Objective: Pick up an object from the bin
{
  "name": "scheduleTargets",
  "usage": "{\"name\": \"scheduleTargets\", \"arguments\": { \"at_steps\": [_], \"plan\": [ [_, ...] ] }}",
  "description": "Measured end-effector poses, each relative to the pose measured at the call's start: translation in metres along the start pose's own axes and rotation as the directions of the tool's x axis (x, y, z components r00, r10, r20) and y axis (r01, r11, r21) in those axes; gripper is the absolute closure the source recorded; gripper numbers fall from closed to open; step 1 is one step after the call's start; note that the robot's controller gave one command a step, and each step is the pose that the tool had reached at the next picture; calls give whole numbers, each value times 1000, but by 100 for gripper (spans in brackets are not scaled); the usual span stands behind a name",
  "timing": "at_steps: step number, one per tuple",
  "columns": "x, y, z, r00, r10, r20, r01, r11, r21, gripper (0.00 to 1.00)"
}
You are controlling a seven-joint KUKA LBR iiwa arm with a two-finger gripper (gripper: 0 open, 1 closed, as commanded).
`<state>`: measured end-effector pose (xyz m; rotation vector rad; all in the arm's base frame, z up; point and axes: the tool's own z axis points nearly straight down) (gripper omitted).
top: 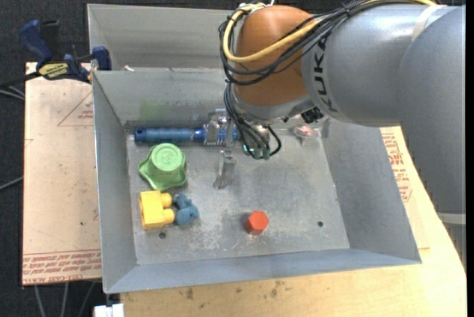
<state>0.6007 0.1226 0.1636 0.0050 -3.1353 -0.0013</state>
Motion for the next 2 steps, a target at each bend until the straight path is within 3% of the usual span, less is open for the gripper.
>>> {"name": "scheduleTargets", "arguments": {
  "at_steps": [1, 2],
  "plan": [
    [-1, 51, 68, 983, -185, 3, 185, 983, 0, 0],
    [42, 105, 93, 877, -481, 7, 481, 877, 2, 0]
  ]
}}
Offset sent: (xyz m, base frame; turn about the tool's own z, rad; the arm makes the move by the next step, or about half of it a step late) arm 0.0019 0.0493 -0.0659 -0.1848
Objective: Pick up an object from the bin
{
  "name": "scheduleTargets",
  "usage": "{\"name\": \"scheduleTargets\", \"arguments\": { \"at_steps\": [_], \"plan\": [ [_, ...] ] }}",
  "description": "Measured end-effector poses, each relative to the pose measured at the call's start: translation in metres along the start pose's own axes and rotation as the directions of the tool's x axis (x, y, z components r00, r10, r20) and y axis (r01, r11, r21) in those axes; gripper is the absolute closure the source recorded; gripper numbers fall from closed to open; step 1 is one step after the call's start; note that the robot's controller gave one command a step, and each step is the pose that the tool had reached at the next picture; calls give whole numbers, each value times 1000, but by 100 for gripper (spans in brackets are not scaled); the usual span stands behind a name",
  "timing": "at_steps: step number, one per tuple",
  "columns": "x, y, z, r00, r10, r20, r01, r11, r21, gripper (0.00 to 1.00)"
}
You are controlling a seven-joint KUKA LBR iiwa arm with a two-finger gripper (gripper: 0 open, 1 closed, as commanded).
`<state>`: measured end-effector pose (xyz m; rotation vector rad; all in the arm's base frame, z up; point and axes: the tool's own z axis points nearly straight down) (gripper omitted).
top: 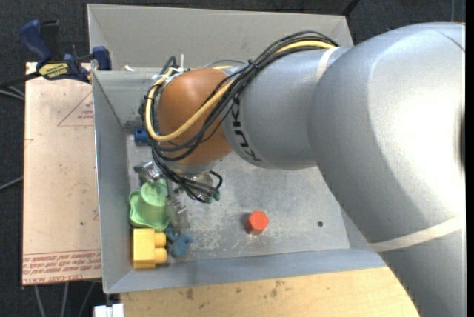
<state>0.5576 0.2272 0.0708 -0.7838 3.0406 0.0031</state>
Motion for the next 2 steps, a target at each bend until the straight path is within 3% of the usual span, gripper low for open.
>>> {"name": "scheduleTargets", "arguments": {
  "at_steps": [1, 2],
  "plan": [
    [-1, -2, -2, 1000, 5, 5, -5, 1000, 0, 100],
    [-1, 31, -148, 1000, 13, 10, -13, 1000, 1, 100]
  ]
}}
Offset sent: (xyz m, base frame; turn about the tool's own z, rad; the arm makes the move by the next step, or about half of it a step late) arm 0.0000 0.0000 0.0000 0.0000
